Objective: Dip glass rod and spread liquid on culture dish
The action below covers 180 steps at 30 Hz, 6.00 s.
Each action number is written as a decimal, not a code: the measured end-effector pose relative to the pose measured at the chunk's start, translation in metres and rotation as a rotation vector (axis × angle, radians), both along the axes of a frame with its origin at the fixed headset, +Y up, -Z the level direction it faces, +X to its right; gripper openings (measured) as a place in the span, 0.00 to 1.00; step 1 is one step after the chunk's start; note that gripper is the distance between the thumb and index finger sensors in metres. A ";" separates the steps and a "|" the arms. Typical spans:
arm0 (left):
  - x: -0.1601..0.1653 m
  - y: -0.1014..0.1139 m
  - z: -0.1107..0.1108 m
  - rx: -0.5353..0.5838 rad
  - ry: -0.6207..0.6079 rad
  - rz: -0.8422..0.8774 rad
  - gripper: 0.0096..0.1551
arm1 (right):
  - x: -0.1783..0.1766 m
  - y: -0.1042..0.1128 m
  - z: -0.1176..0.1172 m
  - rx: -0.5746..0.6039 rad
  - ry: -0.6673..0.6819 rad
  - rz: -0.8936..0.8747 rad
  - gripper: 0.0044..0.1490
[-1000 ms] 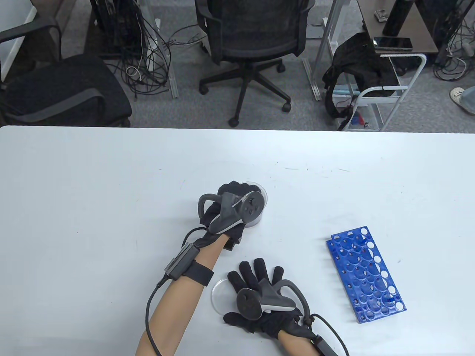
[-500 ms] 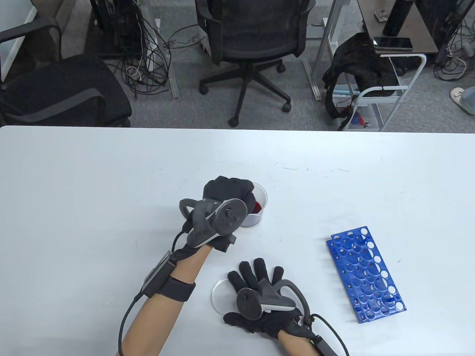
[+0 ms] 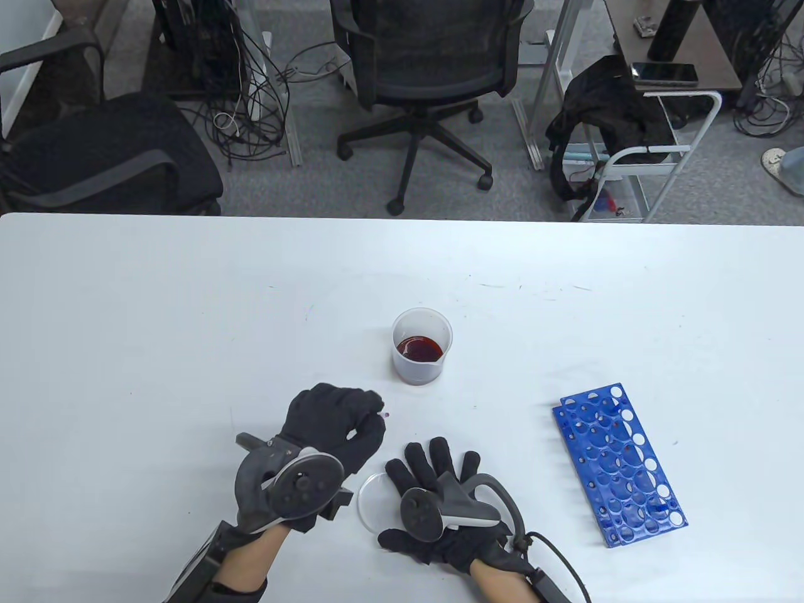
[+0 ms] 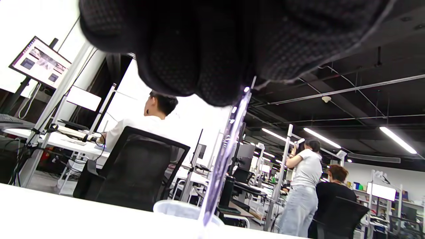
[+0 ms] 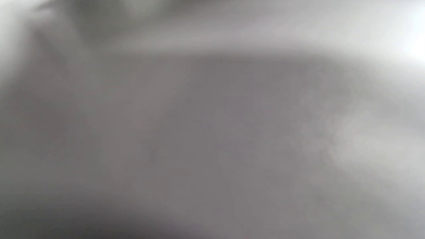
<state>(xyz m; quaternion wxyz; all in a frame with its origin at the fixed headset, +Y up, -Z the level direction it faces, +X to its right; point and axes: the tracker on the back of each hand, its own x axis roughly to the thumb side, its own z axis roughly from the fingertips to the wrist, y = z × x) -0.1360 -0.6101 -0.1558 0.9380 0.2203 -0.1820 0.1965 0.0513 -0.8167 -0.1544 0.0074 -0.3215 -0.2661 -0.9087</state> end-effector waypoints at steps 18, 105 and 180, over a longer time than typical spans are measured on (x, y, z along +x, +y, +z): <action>-0.008 -0.071 0.036 -0.170 -0.084 0.003 0.19 | 0.000 -0.001 0.000 -0.003 0.000 -0.001 0.67; 0.014 -0.087 0.045 -0.169 -0.066 -0.126 0.19 | 0.001 -0.002 0.000 -0.010 -0.002 -0.004 0.67; 0.094 -0.023 -0.145 -0.176 0.084 -0.215 0.17 | 0.001 -0.003 -0.001 -0.013 -0.006 -0.006 0.67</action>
